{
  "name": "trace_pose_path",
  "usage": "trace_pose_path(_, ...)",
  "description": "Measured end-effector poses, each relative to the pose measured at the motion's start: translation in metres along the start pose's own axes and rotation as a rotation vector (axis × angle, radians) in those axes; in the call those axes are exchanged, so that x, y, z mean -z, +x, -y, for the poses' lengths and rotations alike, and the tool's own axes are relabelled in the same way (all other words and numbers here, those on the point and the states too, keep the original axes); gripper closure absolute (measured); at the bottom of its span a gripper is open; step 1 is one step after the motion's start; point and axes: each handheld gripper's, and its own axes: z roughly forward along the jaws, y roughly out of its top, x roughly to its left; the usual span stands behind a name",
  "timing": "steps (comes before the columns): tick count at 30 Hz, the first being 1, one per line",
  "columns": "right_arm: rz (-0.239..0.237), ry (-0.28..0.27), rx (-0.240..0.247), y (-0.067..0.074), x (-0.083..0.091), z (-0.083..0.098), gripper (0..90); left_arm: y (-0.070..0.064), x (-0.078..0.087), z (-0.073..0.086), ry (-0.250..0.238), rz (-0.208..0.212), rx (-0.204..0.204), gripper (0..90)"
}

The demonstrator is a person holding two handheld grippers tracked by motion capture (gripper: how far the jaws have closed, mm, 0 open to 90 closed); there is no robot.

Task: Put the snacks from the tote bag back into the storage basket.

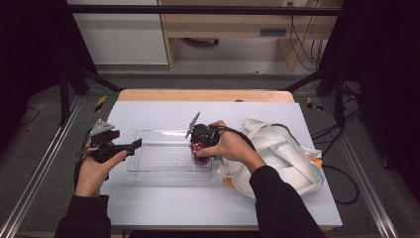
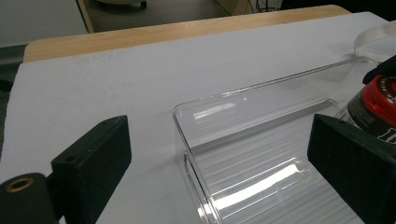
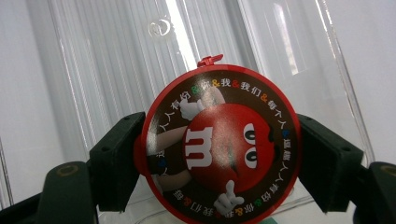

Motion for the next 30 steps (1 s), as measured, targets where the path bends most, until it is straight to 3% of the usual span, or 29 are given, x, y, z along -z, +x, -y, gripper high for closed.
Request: trace_pose_path(30, -0.006, 0.011, 0.012, 0.0007, -0.0059, 0.0021, 24.0, 0.0001, -0.0005, 0.0004, 0.003, 0.005, 0.000, 6.4)
